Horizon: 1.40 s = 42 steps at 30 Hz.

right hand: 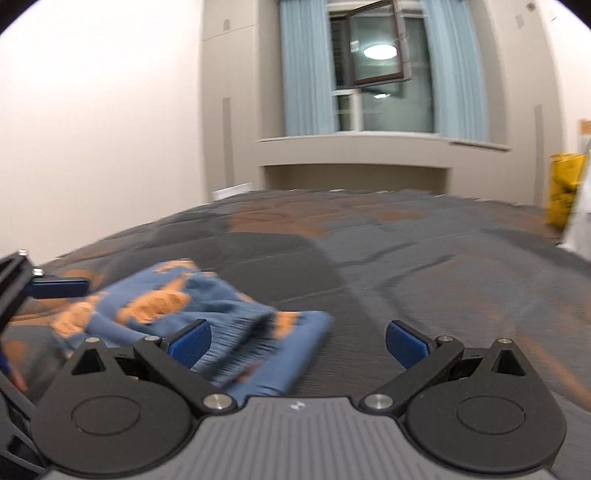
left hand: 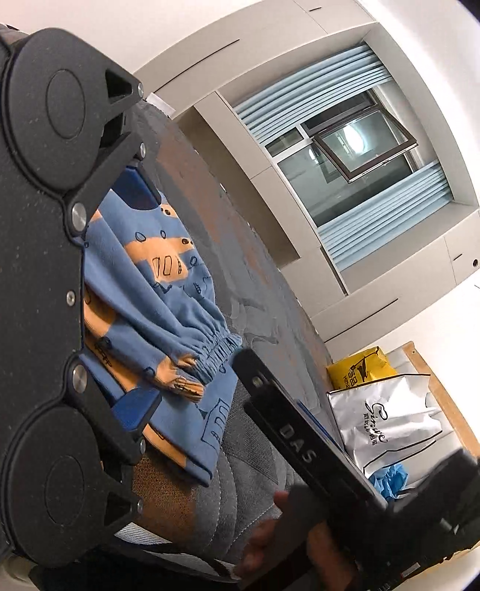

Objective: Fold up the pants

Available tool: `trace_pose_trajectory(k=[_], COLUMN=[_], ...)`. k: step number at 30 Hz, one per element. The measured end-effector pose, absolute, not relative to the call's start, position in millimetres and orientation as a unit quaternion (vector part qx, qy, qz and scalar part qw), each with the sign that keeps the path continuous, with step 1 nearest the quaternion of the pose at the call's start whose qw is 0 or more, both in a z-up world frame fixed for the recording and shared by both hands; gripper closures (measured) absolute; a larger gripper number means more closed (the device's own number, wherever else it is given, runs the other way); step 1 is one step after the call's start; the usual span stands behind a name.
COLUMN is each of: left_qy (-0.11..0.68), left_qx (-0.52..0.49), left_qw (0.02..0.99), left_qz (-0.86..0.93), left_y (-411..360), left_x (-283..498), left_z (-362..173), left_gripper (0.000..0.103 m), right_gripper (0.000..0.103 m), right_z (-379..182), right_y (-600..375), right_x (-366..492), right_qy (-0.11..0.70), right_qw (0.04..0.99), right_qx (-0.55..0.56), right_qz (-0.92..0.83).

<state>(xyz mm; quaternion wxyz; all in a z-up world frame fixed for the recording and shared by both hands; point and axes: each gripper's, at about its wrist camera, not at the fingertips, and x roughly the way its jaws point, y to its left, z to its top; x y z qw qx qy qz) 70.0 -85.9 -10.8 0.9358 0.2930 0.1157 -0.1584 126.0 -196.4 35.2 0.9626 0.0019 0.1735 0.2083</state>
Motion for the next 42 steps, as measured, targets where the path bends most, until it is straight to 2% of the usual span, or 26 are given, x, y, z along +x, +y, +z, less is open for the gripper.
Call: trace_pose_trajectory(k=[6,10,13,14,15,18,22,25,26,27,30,31,33,42], left_qy=[0.122,0.138,0.148,0.150,0.153,0.167,0.174,0.185,0.189,0.193,0.199,0.198,0.194,0.172], left_qx=[0.323,0.313,0.308,0.308,0.308,0.302,0.290,0.275,0.267,0.261,0.253,0.252,0.245,0.231], left_qw=[0.924,0.925,0.923,0.922,0.920,0.916,0.918,0.920,0.920,0.920,0.921,0.922,0.926,0.924], left_qz=[-0.162,-0.166,-0.178,-0.182,-0.187,-0.204,-0.208,-0.209,-0.214,-0.219,-0.218,-0.215,-0.212,-0.250], left_y=[-87.3,-87.4,-86.5,-86.6,-86.4,-86.6,-86.1,-83.0,-81.7,-80.6,-80.1,-80.3,-79.0,-84.9], left_x=[69.2,74.4,75.5,75.5,75.5,77.5,84.1,89.8,90.5,91.7,92.9,93.0,92.3,79.7], left_z=[-12.8,-8.9,-6.0,-5.6,-5.3,-4.6,-4.7,-2.5,-1.3,-0.3,-0.3,-0.6,1.8,17.8], left_gripper=[0.001,0.001,0.014,0.022,0.031,0.043,0.040,0.037,0.047,0.063,0.087,0.091,0.095,0.098], right_gripper=[0.000,0.000,0.016,0.022,0.026,0.033,0.042,0.056,0.062,0.068,0.076,0.077,0.083,0.085], right_z=[38.7,41.3,37.0,35.4,33.6,28.9,22.2,17.4,17.0,16.6,15.5,15.2,15.3,33.1], right_y=[-180.9,-184.3,-191.1,-193.8,-196.5,-199.8,-206.2,-209.7,-210.9,-211.0,-215.0,-214.7,-215.4,-235.8], right_x=[142.7,159.0,173.7,176.7,178.2,179.4,185.6,191.1,190.9,191.1,189.1,188.7,186.7,163.7], right_qy=[0.192,0.211,0.240,0.246,0.251,0.256,0.271,0.280,0.281,0.281,0.277,0.276,0.272,0.234], right_qw=[0.945,0.928,0.909,0.907,0.907,0.905,0.894,0.888,0.888,0.889,0.888,0.888,0.888,0.895], right_qx=[0.007,0.049,0.100,0.108,0.113,0.126,0.162,0.182,0.186,0.189,0.202,0.205,0.210,0.237], right_qz=[0.267,0.302,0.325,0.324,0.319,0.315,0.317,0.315,0.312,0.309,0.306,0.306,0.305,0.295])
